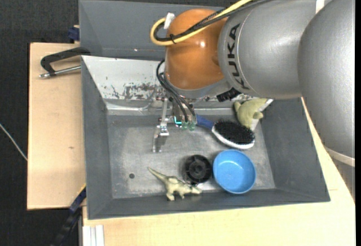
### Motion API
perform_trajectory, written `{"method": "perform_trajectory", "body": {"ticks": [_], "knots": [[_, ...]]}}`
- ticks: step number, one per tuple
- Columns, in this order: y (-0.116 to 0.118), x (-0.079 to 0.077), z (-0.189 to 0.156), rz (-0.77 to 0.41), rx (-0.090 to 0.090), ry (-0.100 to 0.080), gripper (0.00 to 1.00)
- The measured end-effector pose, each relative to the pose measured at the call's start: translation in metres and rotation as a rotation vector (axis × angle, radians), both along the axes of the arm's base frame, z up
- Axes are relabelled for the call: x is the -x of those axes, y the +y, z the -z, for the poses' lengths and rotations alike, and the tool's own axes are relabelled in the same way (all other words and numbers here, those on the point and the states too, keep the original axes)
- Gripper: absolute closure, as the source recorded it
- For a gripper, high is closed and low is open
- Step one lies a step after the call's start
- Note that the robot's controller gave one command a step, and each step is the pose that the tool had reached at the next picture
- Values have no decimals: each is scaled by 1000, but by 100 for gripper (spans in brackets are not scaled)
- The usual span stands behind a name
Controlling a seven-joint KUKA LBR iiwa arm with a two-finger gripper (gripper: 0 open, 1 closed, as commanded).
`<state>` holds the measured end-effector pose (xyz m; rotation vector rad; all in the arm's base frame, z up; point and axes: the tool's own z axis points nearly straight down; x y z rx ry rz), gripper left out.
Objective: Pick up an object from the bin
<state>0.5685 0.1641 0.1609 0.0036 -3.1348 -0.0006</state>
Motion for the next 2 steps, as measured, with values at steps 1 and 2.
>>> {"method": "perform_trajectory", "body": {"ticks": [1, 2], "knots": [[-80, 50, 60, -168, 2, 0, 0], [-148, 49, 89, -167, -3, -12, 0]]}}
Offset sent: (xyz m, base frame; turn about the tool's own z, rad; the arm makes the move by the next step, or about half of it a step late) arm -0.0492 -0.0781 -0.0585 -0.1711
